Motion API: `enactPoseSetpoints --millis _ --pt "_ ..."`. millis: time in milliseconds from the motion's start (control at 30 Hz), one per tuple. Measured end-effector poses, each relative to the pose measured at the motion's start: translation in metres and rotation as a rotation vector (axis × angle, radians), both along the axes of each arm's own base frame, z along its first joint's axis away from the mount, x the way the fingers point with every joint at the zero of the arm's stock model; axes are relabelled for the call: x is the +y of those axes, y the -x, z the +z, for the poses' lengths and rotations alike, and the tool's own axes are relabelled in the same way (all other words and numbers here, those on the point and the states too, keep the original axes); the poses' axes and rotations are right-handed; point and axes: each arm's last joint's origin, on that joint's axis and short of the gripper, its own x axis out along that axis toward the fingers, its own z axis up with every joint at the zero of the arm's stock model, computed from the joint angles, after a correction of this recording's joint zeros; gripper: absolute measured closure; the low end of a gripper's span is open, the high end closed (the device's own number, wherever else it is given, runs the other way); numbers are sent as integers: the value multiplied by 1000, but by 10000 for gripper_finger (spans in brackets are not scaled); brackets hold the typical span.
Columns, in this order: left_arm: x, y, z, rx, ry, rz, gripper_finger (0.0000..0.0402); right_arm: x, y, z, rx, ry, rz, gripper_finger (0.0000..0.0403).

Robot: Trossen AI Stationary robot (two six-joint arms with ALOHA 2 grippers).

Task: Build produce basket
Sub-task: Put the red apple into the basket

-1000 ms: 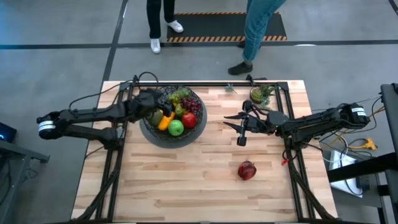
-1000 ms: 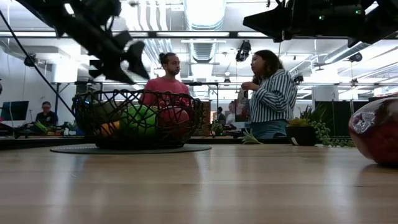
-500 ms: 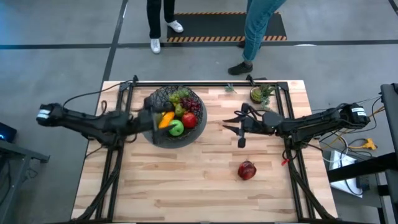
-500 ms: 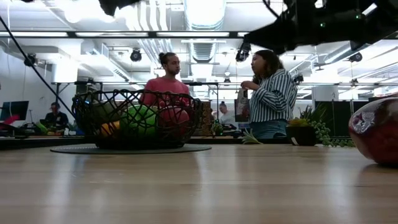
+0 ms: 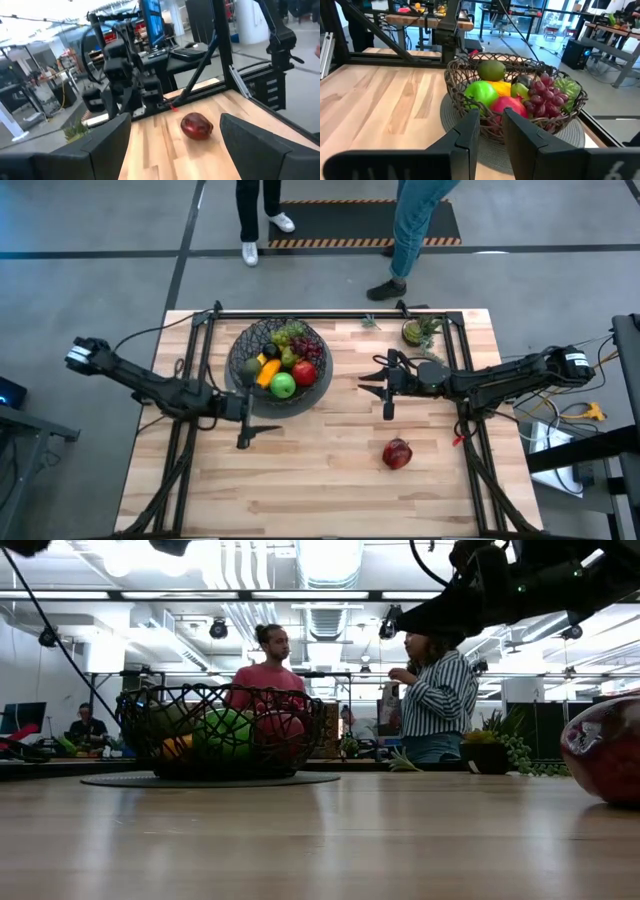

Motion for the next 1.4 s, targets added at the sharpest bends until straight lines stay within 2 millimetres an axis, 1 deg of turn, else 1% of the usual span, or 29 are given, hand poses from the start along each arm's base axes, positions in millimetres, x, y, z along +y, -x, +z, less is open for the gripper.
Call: enactPoseSetpoints --millis 100,267,400,567,700,833,967,1167,1300,1400 --pt "-3 -8 -13 -31 34 0 114 0 0 1 -6 2 0 328" --pt "-6 -25 -19 -160 26 14 114 0 -1 4 -22 1 0 328" --pt "-3 -37 -22 -213 9 49 114 3 -6 17 -63 0 13 328" --pt "3 -47 -25 -196 -32 90 114 20 -15 39 -57 0 76 328" --pt "5 -45 -23 -194 -100 112 114 37 -21 55 31 -69 126 328" --pt "7 -41 -20 -183 -106 130 114 52 -20 67 177 -188 93 328" --pt "7 -40 -18 -192 -103 137 114 61 -14 69 316 -330 22 328" --pt "7 -41 -20 -185 -106 137 114 69 2 64 551 -527 -116 328" --pt "8 -41 -20 -187 -107 139 114 71 8 64 680 -579 -228 328" --pt "8 -41 -19 -194 -120 142 114 72 6 64 774 -580 -295 328"
